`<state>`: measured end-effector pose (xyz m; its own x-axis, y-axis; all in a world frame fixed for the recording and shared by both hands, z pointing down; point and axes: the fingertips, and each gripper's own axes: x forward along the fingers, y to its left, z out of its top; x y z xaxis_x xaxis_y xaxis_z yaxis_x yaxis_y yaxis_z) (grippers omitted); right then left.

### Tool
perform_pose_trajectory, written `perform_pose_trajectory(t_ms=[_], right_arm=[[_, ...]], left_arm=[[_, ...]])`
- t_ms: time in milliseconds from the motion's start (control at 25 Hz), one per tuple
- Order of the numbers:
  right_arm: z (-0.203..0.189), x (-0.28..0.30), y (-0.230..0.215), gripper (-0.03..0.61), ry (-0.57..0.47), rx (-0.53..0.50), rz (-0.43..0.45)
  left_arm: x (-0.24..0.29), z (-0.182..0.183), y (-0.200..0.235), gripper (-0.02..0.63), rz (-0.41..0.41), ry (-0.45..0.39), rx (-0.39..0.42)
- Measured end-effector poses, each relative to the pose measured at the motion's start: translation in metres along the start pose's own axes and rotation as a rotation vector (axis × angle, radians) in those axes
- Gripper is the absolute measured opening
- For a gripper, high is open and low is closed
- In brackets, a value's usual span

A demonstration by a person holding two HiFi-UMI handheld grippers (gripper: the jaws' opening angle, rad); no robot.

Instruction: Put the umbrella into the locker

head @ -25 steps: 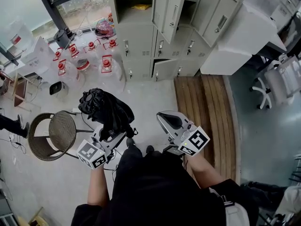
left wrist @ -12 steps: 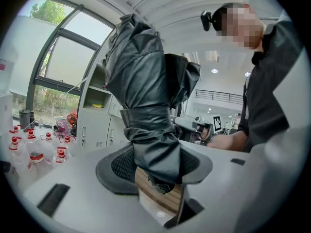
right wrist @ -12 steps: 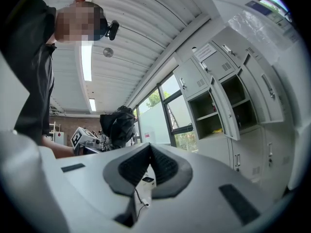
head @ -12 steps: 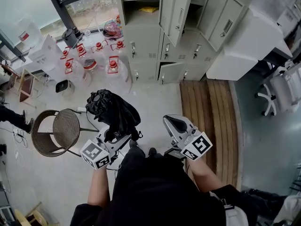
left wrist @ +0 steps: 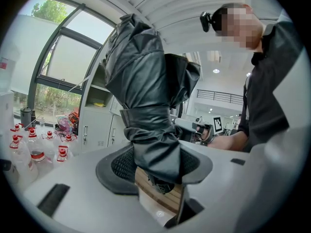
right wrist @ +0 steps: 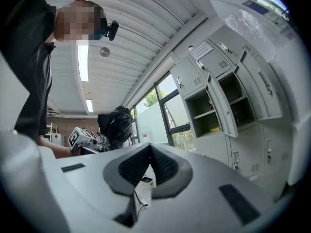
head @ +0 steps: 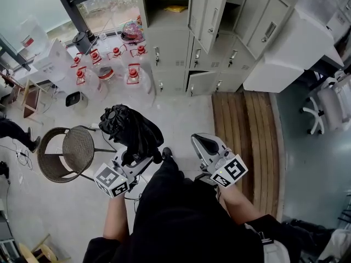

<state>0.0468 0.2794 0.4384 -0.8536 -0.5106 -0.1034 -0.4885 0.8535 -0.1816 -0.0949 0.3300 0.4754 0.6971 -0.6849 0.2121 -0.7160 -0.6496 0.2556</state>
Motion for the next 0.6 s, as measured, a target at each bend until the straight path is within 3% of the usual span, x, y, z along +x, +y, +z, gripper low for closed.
perform_pose_trajectory(t_ms=[160, 600], right_arm=[[-0.002, 0.003, -0.017, 0.012, 0.011, 0.006, -0.045], [-0.003, 0.056, -0.064, 0.011, 0.031, 0.007, -0.059]], left_arm=[[0.008, -0.001, 0.013, 0.212, -0.008, 0.002, -0.016], [0.046, 0.018, 0.075, 0.212, -0.035, 0.02, -0.003]])
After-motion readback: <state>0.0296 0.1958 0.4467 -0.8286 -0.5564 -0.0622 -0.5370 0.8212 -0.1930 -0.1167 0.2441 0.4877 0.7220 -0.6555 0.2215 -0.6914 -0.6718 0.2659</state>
